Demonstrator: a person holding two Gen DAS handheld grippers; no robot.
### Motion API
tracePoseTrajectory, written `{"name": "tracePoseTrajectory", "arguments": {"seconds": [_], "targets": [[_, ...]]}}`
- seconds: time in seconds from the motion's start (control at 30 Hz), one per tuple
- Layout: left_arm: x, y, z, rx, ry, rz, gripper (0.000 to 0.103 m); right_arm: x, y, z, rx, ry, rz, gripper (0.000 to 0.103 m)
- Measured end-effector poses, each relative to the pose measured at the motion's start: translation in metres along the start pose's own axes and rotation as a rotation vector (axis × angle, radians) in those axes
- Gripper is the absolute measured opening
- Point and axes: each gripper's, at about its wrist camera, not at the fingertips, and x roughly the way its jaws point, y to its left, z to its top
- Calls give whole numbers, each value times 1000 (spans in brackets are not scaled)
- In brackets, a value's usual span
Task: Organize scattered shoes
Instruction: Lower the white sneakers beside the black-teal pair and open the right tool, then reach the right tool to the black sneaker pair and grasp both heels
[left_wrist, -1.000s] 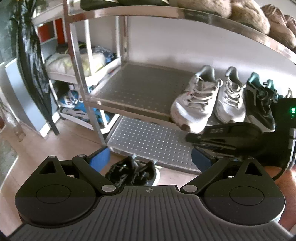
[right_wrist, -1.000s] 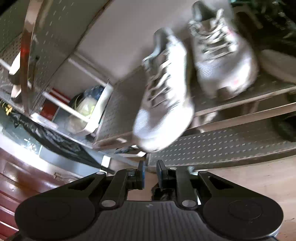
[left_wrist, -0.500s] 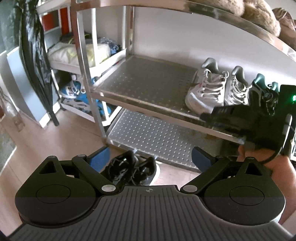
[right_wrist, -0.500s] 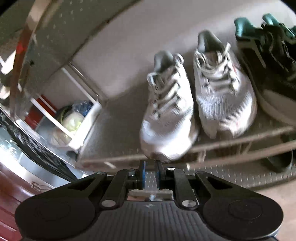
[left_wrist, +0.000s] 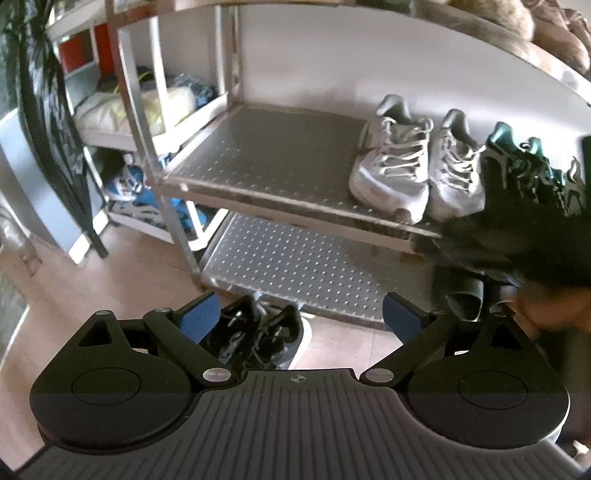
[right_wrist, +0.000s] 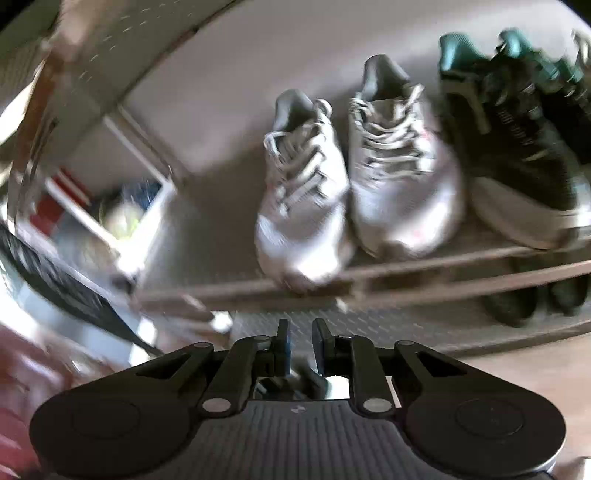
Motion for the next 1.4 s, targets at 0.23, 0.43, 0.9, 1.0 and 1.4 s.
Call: {"name": "tracePoseTrajectory", "arguments": {"seconds": [0.23,0.43,0.9,1.0,1.4], "targets": [[-33,-28,-14,126,-75,-57,98,-105,-41,-23,55,-116,-78,32],[-69,-60,-15,179,-91,-36,98,-107,-58,-18,64,-121,-110,32],[2,-28,-9,140,15,-50,101,-54,-24,-32,-77,-13,-164,33],[7,-19,-10,116,32,-56,101,-41,-14,-34,-111,5,-172,35],[17,1,1,70,45,-31,101,-27,13,-28,-156,29,-130,40]]}}
